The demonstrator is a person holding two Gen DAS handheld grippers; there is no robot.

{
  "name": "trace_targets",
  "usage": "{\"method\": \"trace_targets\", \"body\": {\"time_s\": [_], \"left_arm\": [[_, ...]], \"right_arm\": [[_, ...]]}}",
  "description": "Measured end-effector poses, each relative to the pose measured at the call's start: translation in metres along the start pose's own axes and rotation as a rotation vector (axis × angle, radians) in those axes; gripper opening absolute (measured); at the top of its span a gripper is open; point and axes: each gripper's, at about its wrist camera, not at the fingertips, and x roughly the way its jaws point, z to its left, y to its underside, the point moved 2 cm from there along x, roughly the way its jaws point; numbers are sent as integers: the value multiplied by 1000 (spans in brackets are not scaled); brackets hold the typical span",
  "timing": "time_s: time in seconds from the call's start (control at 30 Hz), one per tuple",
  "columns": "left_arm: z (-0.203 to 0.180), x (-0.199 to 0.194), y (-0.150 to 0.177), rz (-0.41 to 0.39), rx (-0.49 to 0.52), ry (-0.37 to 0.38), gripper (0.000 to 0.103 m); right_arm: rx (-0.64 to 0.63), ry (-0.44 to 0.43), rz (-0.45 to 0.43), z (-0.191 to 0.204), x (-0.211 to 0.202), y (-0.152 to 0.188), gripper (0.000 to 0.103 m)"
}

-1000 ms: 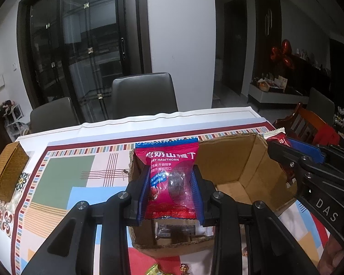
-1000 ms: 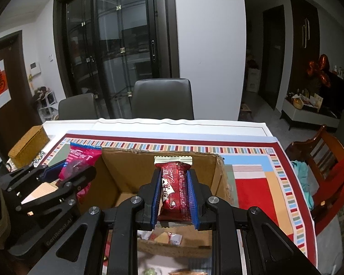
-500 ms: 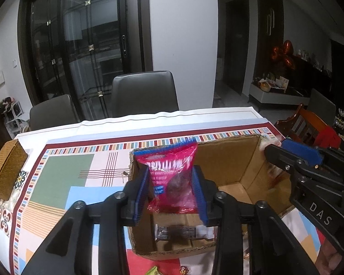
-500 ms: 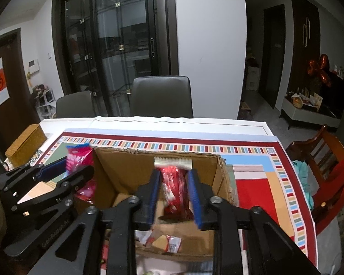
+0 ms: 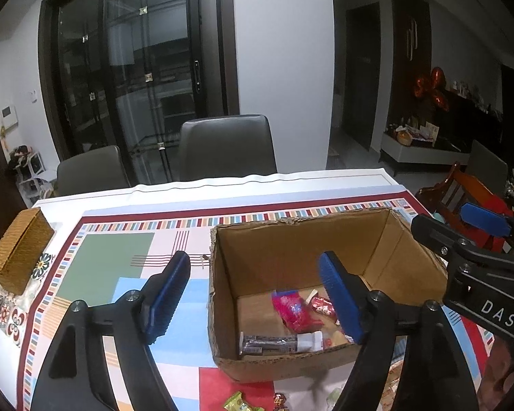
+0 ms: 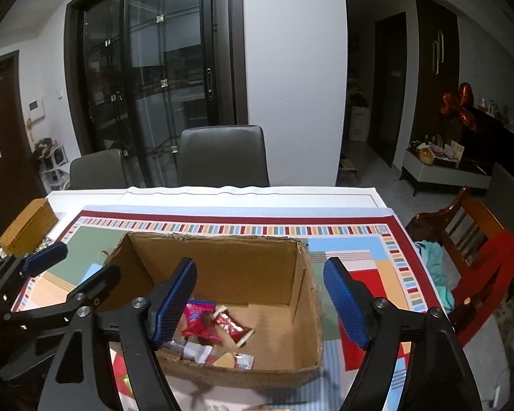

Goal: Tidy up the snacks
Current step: 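Move both open tools back toward the remaining snacks beside the box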

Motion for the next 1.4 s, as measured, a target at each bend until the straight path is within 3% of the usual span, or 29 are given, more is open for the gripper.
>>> {"method": "trace_targets", "body": {"time_s": [0.73,1.4], "left_arm": [[-8,-49,12,-33,3,0,79],[-23,-71,44,-9,4,12,79]], "right_arm": [[6,1,-30,-9,-45,16,77],[-4,8,6,-18,-61,51,77]]}}
